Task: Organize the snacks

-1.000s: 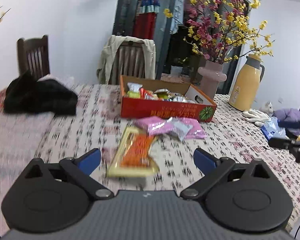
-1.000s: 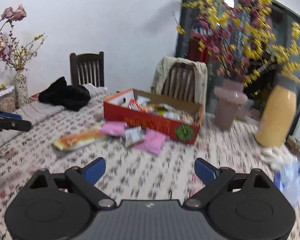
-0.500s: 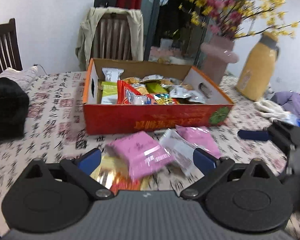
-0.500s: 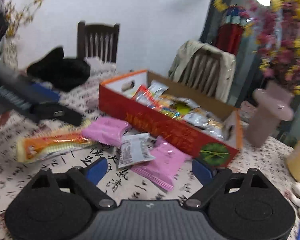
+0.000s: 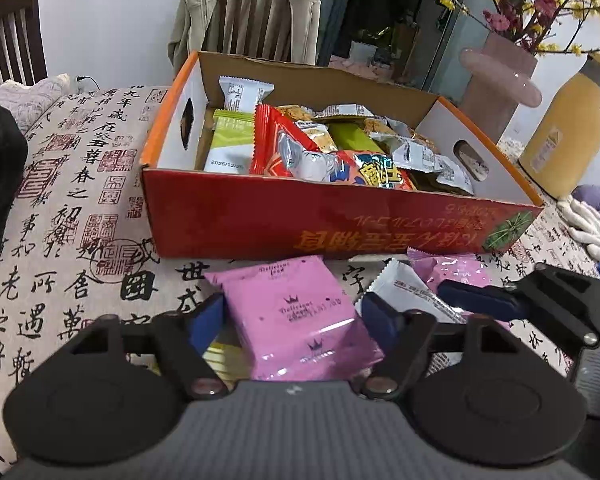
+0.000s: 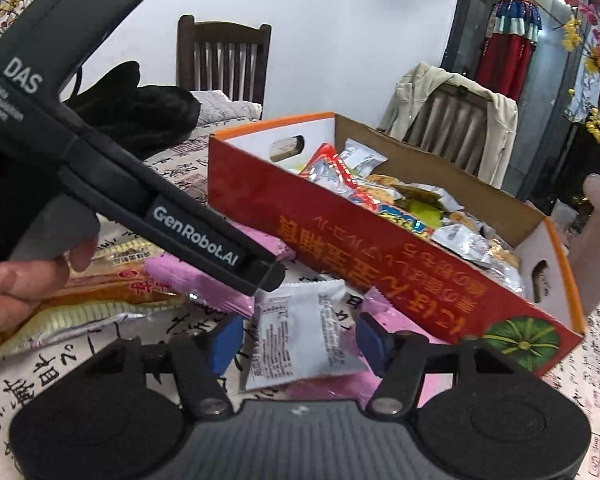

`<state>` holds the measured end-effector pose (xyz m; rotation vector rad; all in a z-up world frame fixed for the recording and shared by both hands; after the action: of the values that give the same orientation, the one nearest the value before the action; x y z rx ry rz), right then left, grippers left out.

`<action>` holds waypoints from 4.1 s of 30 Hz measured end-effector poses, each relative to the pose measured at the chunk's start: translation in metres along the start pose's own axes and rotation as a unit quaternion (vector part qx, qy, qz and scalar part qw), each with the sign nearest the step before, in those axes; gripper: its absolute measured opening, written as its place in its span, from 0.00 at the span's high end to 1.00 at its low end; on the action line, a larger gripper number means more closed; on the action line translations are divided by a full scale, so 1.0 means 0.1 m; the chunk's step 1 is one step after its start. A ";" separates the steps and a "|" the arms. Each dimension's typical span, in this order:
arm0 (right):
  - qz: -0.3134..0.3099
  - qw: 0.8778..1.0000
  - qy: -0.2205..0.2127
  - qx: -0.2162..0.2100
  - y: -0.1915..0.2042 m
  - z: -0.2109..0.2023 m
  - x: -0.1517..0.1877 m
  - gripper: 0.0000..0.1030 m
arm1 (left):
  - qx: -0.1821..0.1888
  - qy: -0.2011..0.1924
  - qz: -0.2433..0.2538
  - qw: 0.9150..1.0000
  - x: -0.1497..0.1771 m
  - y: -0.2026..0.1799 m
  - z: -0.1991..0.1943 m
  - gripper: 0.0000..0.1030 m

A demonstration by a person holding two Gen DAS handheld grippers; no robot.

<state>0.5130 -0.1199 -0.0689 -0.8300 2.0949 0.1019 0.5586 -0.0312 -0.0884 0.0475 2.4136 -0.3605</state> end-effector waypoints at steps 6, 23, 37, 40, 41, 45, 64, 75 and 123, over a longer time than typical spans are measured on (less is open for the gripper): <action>-0.005 1.000 -0.002 0.002 0.06 0.04 0.00 0.42 | 0.004 -0.028 0.003 1.000 -0.07 0.00 -0.18 0.40; 0.011 1.000 0.010 0.008 0.15 -0.03 0.04 0.58 | 0.006 -0.078 -0.015 0.997 0.11 0.09 -1.00 0.40; 0.087 0.994 -0.051 0.037 0.11 -1.34 0.41 0.61 | 0.022 -0.105 -0.042 0.993 0.77 -0.04 -1.72 0.40; 0.123 0.990 -0.058 0.045 0.06 -1.72 0.64 0.60 | 0.025 -0.102 -0.052 0.993 1.05 -0.10 -1.83 0.44; 0.133 0.988 -0.059 0.048 0.04 -1.81 0.70 0.60 | 0.022 -0.102 -0.052 0.993 1.13 -0.12 -1.87 0.55; 0.172 0.982 -0.057 0.060 0.07 -2.14 1.08 0.60 | 0.032 -0.090 -0.043 0.995 1.41 -0.22 -1.95 0.63; 0.181 0.981 -0.044 0.061 0.30 -2.41 1.52 0.60 | -0.076 -0.073 0.045 0.993 1.92 -0.25 -1.73 0.25; 0.182 0.981 -0.031 0.056 0.28 -2.25 1.51 0.60 | -0.030 -0.076 0.041 0.996 1.82 -0.24 -1.67 0.43; 0.191 0.976 -0.023 0.098 -1.86 -0.21 -0.16 0.60 | 0.062 -0.069 0.023 0.995 -1.00 -0.98 0.10 0.40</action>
<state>0.6155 -0.2634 -0.0037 -0.2982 2.1554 0.1171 0.6287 -0.1218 -0.0079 0.1300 2.2480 -0.4767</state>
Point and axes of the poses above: each gripper's, at about its wrist camera, not at the fingertips, and z roughly the way its jaws point, y to its left, x to its underside, the point moved 10 cm from there along z, roughly the way its jaws point, and after that the axes turned 4 degrees about -z, right-handed, at the moved point
